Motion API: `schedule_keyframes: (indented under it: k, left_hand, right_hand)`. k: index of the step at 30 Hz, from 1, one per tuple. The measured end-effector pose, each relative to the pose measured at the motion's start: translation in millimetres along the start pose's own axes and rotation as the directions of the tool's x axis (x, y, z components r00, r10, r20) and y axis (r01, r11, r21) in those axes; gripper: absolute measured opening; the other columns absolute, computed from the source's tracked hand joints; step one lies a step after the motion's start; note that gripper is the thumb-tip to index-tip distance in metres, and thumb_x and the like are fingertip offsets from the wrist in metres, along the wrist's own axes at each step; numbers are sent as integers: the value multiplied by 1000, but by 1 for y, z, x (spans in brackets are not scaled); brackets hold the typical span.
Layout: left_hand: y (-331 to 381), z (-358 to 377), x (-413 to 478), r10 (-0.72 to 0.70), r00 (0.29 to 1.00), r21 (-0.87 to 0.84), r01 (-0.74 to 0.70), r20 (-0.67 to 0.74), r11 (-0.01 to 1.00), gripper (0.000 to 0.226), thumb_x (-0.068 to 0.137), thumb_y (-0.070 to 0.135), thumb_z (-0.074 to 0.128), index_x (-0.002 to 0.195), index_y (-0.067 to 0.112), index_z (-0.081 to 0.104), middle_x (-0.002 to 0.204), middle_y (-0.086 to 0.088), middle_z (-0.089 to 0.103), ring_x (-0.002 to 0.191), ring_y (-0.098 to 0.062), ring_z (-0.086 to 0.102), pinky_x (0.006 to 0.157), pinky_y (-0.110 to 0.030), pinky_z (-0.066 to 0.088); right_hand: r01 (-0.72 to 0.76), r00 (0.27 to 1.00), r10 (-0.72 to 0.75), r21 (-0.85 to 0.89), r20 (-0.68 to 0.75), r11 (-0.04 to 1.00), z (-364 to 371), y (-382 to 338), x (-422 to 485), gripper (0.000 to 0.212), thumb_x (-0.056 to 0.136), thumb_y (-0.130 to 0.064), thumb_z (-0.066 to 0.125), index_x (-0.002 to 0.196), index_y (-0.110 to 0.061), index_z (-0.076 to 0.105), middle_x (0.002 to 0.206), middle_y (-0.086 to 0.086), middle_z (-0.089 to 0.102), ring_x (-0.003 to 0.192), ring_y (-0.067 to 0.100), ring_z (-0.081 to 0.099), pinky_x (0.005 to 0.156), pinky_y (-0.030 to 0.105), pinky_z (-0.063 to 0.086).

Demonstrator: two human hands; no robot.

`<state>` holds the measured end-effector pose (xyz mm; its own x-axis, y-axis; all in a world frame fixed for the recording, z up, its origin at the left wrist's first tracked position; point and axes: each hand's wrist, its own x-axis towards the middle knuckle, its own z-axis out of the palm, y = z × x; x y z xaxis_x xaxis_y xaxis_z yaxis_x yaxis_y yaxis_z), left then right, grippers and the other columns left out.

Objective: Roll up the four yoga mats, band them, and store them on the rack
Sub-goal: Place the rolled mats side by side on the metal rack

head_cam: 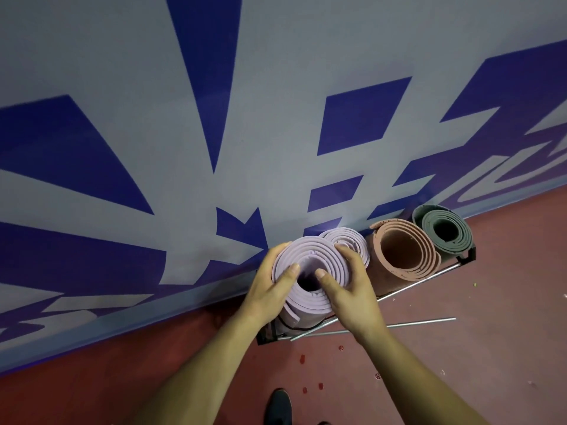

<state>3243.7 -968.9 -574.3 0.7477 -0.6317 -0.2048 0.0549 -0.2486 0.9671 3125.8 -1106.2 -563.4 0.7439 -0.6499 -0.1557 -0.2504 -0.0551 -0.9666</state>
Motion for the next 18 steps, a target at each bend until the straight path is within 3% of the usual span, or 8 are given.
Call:
schedule_keyframes:
  k: [6, 13, 18]
  left_hand:
    - [-1, -4, 11, -13, 1000, -11, 13, 16, 1000, 41, 89, 55, 61, 129, 52, 52, 126, 20, 62, 120, -6, 60, 90, -15, 51]
    - [9, -11, -3, 30, 999, -76, -33, -34, 997, 42, 92, 46, 63, 133, 41, 54, 128, 13, 63, 120, -10, 61, 92, -16, 49]
    - [13, -8, -7, 46, 995, -55, -51, -87, 997, 41, 90, 50, 63, 130, 46, 55, 128, 16, 63, 120, -8, 60, 92, -13, 47]
  right_hand:
    - [-3, 1000, 3, 12, 2, 1000, 2, 0, 14, 46, 92, -19, 75, 121, -47, 53, 116, -43, 57, 115, -14, 56, 89, 2, 43]
    - [64, 998, -64, -1, 22, 998, 0, -20, 7, 50, 92, -14, 75, 122, -47, 53, 119, -41, 58, 114, -16, 55, 87, -1, 40]
    - [73, 996, -73, 5, 52, 997, -2, -22, 7, 51, 92, -12, 75, 123, -47, 54, 120, -38, 60, 115, -13, 57, 87, 0, 42]
